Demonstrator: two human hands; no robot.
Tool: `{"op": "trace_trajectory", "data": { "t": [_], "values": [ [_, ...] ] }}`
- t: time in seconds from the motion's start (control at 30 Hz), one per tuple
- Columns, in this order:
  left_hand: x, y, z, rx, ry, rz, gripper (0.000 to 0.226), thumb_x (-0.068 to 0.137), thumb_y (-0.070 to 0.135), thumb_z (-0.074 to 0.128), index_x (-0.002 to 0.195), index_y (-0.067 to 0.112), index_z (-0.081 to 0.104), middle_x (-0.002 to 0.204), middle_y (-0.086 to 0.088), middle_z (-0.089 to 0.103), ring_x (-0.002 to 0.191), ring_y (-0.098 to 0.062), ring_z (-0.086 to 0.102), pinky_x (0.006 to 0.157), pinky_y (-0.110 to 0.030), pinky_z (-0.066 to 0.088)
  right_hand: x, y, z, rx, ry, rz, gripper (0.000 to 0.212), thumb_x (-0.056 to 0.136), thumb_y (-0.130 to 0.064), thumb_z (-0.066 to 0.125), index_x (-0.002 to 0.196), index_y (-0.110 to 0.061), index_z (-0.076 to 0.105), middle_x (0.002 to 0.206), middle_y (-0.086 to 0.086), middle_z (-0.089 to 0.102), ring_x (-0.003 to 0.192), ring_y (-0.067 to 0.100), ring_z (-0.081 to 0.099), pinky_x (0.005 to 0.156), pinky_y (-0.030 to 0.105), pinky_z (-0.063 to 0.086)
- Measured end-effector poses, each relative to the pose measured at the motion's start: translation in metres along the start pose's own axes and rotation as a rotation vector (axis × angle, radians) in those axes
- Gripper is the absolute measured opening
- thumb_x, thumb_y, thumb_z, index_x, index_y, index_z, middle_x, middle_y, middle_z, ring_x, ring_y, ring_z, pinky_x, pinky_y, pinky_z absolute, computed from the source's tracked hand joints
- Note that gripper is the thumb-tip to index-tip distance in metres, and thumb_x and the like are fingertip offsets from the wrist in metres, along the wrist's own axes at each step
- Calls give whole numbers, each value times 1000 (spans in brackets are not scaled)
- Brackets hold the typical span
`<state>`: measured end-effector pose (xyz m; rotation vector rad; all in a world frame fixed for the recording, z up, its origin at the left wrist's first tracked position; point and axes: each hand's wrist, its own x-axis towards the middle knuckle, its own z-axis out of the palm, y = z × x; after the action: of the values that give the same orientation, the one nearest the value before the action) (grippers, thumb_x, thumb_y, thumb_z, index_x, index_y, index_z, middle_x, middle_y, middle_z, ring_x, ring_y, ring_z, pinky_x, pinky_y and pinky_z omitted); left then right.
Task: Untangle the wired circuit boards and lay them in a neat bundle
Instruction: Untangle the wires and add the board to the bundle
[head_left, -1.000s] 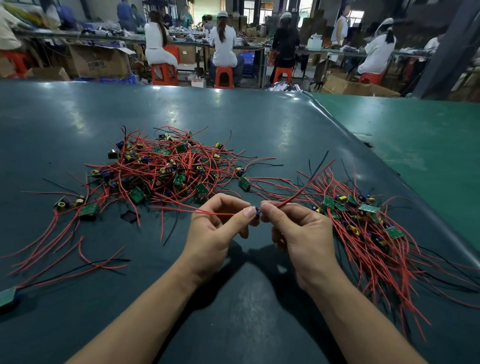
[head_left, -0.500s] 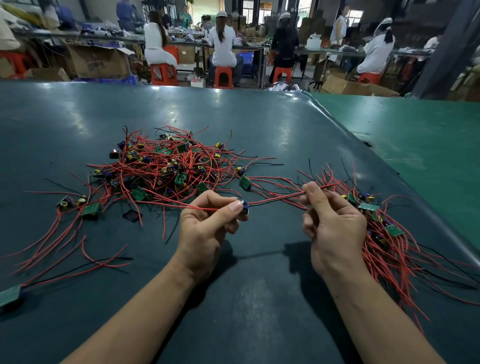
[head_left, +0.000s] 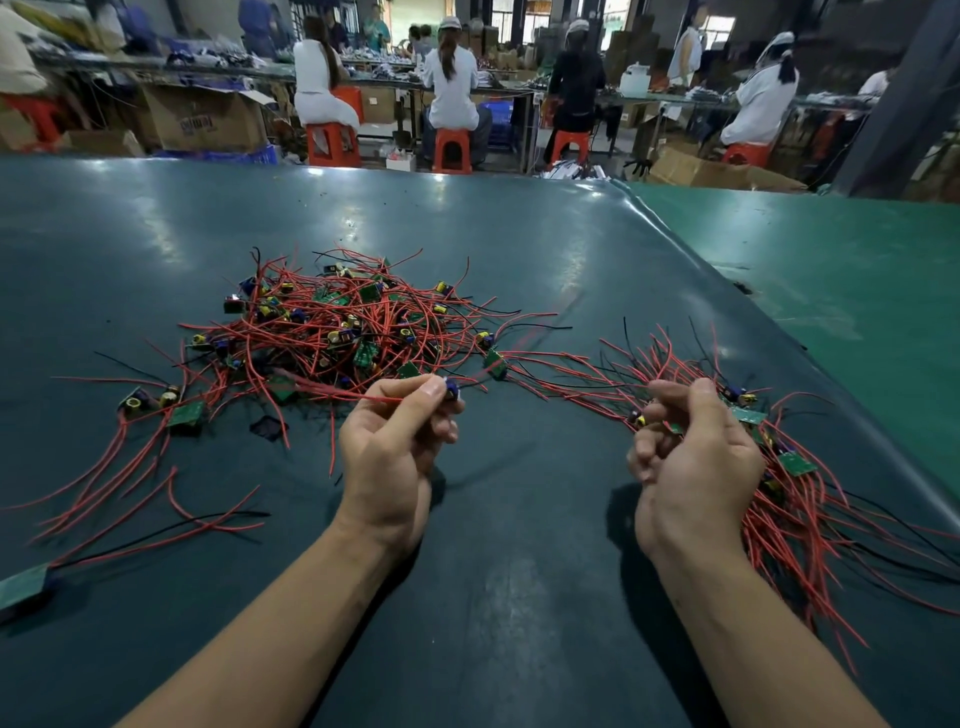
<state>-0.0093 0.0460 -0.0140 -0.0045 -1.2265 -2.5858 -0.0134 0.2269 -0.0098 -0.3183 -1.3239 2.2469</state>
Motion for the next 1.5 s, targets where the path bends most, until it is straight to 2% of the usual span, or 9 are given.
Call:
{"op": "trace_trajectory", "data": {
  "t": [0.23,0.37,0.73,0.9,1.0,1.13,1.27,1.4,1.5],
  "values": [
    [-7,-8,3,223,-258,35,9,75,6,69,75,15,70,70,-11,69,57,-17,58,57,-22,49,-30,14,14,-209,-574,250,42,70,-47,70,92,-13,76,55,-2,52,35,7,35,36,15,25],
    [-10,-10,3,290,-298,20,9,71,9,74,72,16,70,69,-11,69,58,-20,58,55,-21,47,-29,12,14,-195,-510,193,21,77,-32,69,79,-14,79,51,-2,50,35,7,34,36,17,24],
    [-2,0,5,-6,-148,-72,12,70,-2,66,69,10,64,59,-7,63,47,-11,52,51,-21,40,1,-11,2,-32,-124,-14,23,94,-12,63,73,0,66,58,1,59,34,5,33,35,15,21],
    [2,8,2,-89,-50,-159,29,75,18,63,100,5,67,65,1,63,58,-7,57,59,-18,47,-7,-4,1,-111,-243,58,29,95,-18,61,68,-14,70,51,-1,52,34,8,36,36,13,23],
    [5,11,0,-124,1,-179,28,75,23,65,97,6,69,67,1,65,57,-5,57,58,-18,51,-9,1,0,-306,-306,55,34,95,-21,62,61,-15,67,48,-1,52,36,8,39,36,16,27],
    [11,14,-3,4,38,-70,18,76,29,64,88,16,68,76,3,67,68,-8,61,70,-25,51,-15,5,0,-552,-402,-252,35,92,-19,65,59,-8,60,47,0,48,44,12,40,46,27,31],
    [15,19,-6,-111,18,-80,9,81,22,60,85,14,58,85,-7,73,75,-17,71,75,-32,59,-26,-1,-2,-657,-676,-574,44,87,-25,61,51,-1,54,43,4,41,40,14,35,42,25,27],
    [11,18,-2,-26,-53,-168,18,76,25,62,88,11,63,70,-4,68,44,-6,55,50,-22,53,-28,-6,-1,-325,-656,-241,52,86,-37,57,50,0,60,37,6,41,33,8,35,40,14,26],
    [3,14,0,143,-237,-211,21,78,25,59,82,12,75,63,-5,64,33,-6,42,40,-19,45,-21,-3,4,-357,-522,-46,46,92,-44,60,70,-5,73,44,5,44,34,10,36,37,15,27]
  ]
}}
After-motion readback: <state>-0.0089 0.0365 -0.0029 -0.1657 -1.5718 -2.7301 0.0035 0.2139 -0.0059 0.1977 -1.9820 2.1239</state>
